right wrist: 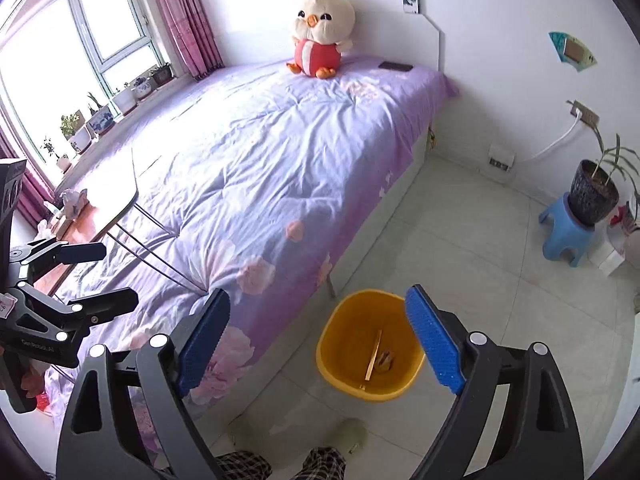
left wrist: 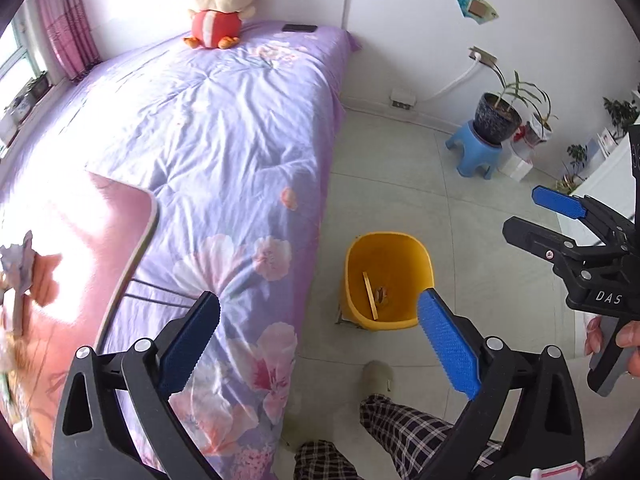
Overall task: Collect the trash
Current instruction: 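Move both tools back over the table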
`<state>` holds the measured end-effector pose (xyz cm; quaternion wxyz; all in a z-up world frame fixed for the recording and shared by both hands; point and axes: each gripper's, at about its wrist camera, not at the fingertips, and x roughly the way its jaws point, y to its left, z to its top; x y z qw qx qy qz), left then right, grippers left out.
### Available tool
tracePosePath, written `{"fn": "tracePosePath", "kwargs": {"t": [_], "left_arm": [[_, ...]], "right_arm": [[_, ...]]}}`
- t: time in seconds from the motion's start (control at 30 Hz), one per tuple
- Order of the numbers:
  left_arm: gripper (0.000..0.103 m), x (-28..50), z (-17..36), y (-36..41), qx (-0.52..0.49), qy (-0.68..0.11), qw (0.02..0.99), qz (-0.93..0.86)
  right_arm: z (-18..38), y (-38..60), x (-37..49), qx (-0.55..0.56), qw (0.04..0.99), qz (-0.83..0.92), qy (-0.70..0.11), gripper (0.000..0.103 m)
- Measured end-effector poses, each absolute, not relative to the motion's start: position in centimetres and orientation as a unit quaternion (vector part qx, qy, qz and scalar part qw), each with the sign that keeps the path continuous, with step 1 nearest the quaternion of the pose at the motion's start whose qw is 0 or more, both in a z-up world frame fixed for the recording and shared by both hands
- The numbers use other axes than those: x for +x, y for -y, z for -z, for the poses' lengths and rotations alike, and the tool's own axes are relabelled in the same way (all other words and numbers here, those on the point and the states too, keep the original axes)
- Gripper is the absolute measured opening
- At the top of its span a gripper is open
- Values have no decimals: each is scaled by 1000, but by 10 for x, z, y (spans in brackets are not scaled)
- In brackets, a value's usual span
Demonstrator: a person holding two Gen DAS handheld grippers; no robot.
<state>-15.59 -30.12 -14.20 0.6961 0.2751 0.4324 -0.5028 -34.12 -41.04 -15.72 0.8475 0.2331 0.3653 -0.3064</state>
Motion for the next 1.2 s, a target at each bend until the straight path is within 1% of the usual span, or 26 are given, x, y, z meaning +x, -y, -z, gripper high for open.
{"fn": "tracePosePath", "kwargs": {"t": [0.27, 0.53, 0.87, 1.2], "left_arm": [[98, -127, 105, 219, 219, -427, 764, 432], [98, -97, 89, 135, 165, -433, 817, 343], [98, -55, 94, 25, 114, -442, 855, 246], [98, 6, 108, -44, 80, -454, 873, 160]], "right_arm": [[114, 370, -304, 184, 882, 264, -343, 92], [90, 309, -253, 137, 914, 176, -340, 92], [77, 243, -189, 100, 930, 91, -341, 92], [86, 209, -123, 91, 929, 62, -353, 92]]}}
